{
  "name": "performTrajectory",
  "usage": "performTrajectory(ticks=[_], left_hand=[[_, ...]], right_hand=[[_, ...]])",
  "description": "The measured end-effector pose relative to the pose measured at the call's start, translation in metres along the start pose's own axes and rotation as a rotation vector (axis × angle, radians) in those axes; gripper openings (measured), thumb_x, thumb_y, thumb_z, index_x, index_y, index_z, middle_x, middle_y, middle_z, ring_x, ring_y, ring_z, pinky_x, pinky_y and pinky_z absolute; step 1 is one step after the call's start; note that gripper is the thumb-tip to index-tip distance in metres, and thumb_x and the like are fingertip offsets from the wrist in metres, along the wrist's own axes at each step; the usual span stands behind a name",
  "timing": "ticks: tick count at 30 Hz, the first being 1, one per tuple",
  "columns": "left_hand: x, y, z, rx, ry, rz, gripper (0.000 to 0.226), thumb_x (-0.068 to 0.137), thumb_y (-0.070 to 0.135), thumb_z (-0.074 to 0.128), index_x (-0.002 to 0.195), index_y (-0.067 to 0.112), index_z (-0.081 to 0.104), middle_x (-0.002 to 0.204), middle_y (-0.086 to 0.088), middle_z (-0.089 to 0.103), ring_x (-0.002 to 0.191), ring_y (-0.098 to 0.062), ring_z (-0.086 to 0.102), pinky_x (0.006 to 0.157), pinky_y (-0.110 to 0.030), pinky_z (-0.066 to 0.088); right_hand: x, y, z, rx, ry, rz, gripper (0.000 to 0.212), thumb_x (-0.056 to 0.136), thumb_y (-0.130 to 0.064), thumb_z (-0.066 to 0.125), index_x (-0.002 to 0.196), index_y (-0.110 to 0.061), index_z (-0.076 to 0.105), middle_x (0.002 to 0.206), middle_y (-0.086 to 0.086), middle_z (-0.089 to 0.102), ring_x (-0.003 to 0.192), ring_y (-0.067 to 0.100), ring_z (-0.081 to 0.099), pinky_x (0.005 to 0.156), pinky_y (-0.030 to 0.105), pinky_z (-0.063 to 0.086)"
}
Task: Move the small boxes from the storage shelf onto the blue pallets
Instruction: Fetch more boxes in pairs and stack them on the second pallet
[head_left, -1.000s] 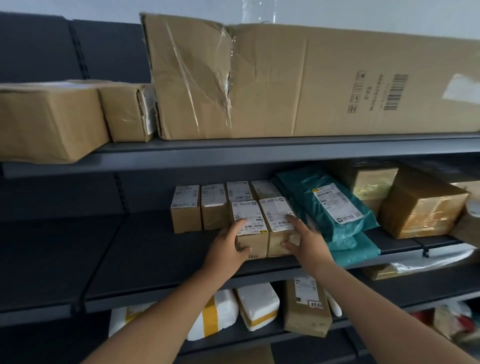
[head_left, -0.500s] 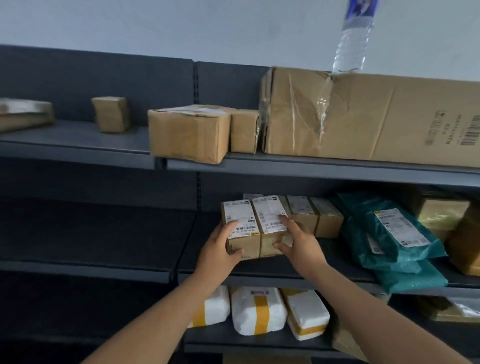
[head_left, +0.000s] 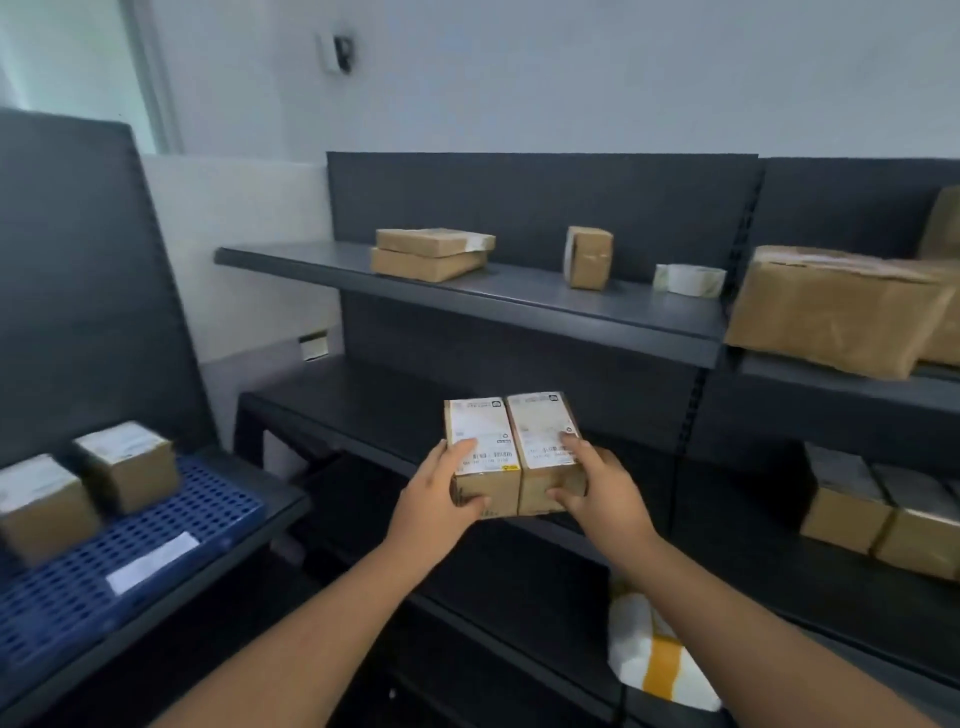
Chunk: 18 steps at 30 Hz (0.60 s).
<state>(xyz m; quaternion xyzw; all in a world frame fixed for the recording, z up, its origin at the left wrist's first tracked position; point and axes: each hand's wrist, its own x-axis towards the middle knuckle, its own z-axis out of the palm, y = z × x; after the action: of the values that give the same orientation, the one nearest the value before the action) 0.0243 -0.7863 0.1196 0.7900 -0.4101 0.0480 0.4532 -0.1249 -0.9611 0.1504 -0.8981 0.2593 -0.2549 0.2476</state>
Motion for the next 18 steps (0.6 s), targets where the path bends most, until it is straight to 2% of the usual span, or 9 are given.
performTrajectory(ticks=[4,9,13,18], left_hand=[[-0.014,-0.056,-0.078,0.068,0.087,-0.109,0.07,0.078,0.03,0.078,0.138,0.037,0.043,0.15,0.01,0.038,0.128,-0.013,0.044,0.101,-0.021,0.036],[-0.041,-0.109,-0.162,0.153,0.18,-0.236,0.069,0.08,0.03,0.077,0.14,0.037,0.042,0.15,0.008,0.037,0.13,-0.017,0.044,0.103,-0.029,0.039],[-0.068,-0.143,-0.208,0.206,0.246,-0.333,0.069,0.083,0.032,0.074,0.143,0.037,0.039,0.154,0.009,0.033,0.137,-0.016,0.036,0.102,-0.024,0.035],[-0.094,-0.174,-0.247,0.228,0.358,-0.415,0.068,0.081,0.029,0.076,0.14,0.038,0.042,0.15,0.009,0.039,0.129,-0.015,0.045,0.103,-0.026,0.041]], right_hand=[[0.019,-0.073,0.068,0.058,-0.09,-0.1,0.074,0.082,-0.022,0.076,0.144,-0.034,0.037,0.14,0.003,0.044,0.123,0.018,0.049,0.103,0.031,0.043],[0.033,-0.153,0.141,0.116,-0.196,-0.243,0.074,0.082,-0.018,0.076,0.145,-0.03,0.038,0.14,0.003,0.045,0.125,0.017,0.047,0.104,0.029,0.042],[0.036,-0.205,0.192,0.154,-0.288,-0.324,0.074,0.082,-0.018,0.076,0.144,-0.03,0.038,0.138,0.003,0.046,0.124,0.017,0.047,0.103,0.029,0.042],[0.044,-0.252,0.24,0.205,-0.394,-0.424,0.073,0.082,-0.018,0.077,0.144,-0.03,0.039,0.139,0.002,0.045,0.122,0.015,0.048,0.1,0.024,0.038]])
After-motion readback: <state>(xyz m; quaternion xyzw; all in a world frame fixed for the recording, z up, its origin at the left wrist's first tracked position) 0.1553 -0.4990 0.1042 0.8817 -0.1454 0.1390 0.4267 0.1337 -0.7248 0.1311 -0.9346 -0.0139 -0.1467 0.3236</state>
